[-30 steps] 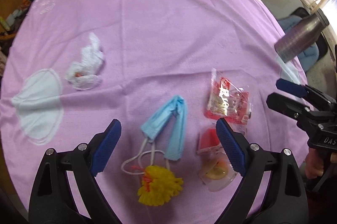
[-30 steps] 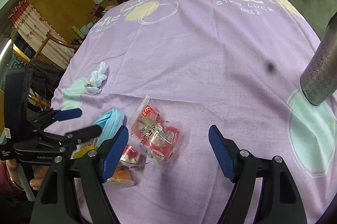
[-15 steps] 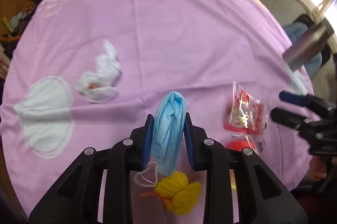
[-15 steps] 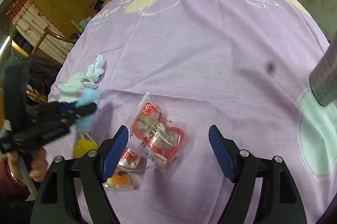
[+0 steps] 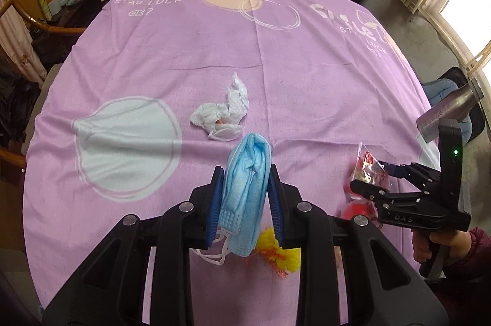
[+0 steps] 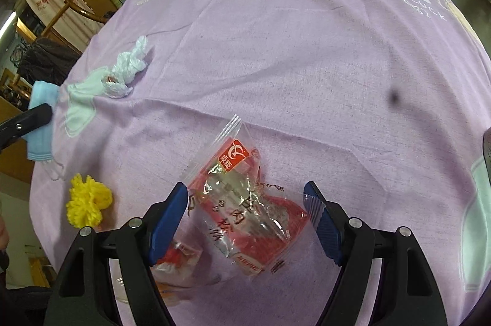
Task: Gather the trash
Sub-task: 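Grasp the red-white snack bag with the right tool, then carry mask and snack bag to the red basket with both tools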
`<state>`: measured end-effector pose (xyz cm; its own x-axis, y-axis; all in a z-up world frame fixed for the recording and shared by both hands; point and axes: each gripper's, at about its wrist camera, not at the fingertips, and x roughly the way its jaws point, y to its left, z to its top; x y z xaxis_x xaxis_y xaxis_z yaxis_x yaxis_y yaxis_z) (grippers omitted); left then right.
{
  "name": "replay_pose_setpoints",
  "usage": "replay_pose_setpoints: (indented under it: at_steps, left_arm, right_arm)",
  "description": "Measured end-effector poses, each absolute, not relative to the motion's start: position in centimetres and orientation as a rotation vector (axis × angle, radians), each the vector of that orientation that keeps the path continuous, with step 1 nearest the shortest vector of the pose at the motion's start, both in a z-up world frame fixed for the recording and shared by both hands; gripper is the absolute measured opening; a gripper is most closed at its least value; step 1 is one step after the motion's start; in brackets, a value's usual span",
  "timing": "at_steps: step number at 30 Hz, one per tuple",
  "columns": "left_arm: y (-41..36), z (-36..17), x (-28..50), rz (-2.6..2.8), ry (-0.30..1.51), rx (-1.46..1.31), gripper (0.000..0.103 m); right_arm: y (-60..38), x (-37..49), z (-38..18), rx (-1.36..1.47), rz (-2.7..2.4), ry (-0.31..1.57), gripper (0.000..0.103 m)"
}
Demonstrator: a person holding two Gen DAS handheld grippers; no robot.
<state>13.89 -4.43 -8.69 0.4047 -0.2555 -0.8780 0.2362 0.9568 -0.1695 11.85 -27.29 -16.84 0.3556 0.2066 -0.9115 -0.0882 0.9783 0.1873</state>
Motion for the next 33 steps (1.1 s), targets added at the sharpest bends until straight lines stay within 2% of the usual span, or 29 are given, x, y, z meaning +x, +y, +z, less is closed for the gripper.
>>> replay_pose_setpoints:
  at_steps: [2, 4, 21, 33]
  left_arm:
    - [-4.3, -8.8, 13.6, -0.313, 1.113, -0.023, 0.029]
    - [-4.2, -8.6, 13.2, -0.323, 1.109, -0.03, 0.029]
    - [-2.6, -2.4, 8.8, -0.412, 0.944, -0.005, 0.029]
    - [6.3, 3.0, 3.7, -0.308, 0.816, -0.032, 0.029]
  right_arm:
    - [-26.8, 11.8, -16.6, 0.063, 0.199, 1.184, 0.046]
    - [-26.4, 11.5, -15.7, 0.044, 0.22, 1.16, 0.027]
    - [-21.6, 7.7, -1.2, -0.006, 0.219, 0.837, 0.025]
    - [-12.0, 5.2, 6.2, -0.103, 0.331, 0.686, 0.025]
